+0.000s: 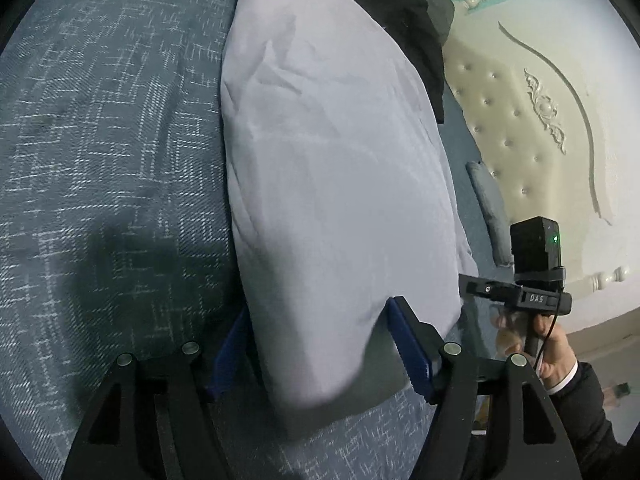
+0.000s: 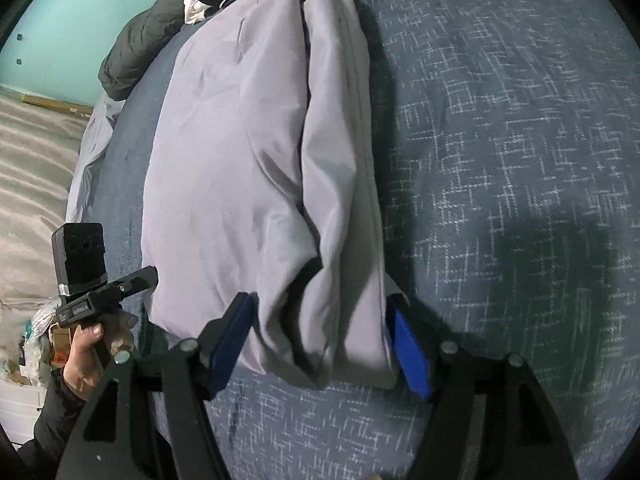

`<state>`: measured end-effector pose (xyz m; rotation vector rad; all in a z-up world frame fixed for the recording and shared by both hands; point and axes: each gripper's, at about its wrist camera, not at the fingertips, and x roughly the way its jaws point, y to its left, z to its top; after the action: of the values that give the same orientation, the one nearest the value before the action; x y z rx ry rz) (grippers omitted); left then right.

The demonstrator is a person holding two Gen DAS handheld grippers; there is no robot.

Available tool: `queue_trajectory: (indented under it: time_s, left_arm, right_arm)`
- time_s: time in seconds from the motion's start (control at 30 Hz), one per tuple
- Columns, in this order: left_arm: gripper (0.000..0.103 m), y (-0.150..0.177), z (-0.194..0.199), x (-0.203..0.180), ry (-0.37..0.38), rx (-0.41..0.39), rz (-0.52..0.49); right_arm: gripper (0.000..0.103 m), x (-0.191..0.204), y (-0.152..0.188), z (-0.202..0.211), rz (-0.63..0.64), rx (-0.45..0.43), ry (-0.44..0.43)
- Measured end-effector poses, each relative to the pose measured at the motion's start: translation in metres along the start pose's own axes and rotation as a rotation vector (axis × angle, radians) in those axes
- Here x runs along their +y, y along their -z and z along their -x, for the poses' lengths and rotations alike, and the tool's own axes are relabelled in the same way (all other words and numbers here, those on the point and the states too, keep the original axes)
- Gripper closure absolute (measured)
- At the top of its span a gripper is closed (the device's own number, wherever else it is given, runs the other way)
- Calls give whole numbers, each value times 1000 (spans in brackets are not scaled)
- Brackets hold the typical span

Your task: Fold clothes

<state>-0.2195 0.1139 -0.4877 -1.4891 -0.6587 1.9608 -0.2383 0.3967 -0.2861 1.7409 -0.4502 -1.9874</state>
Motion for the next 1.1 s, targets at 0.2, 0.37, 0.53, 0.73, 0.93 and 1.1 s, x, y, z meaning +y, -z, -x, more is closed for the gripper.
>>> queue_trajectory:
  time_s: [0.2, 0.37, 0.53, 0.73, 0.93, 1.1]
  left_arm:
    - [31, -1, -9, -3, 10, -13, 10]
    - [38, 2, -8, -13, -2, -29, -14]
    - [42, 5, -5, -20, 2, -30, -30]
    - [42, 7, -13, -6, 11, -12, -23]
    - [38, 18, -34, -3, 23, -7, -24]
    - [36, 18, -35, -11, 30, -16, -21]
  right_arm:
    - [43, 3, -3, -7, 15, -15, 7]
    - [75, 18, -4, -1, 54, -38, 8]
    - [87, 27, -2, 12, 81, -54, 42]
    - [80, 31, -6, 7, 46, -36, 80]
    - [63, 18, -16, -6, -4, -23, 53]
    - [60, 11, -20, -10, 14, -21, 4]
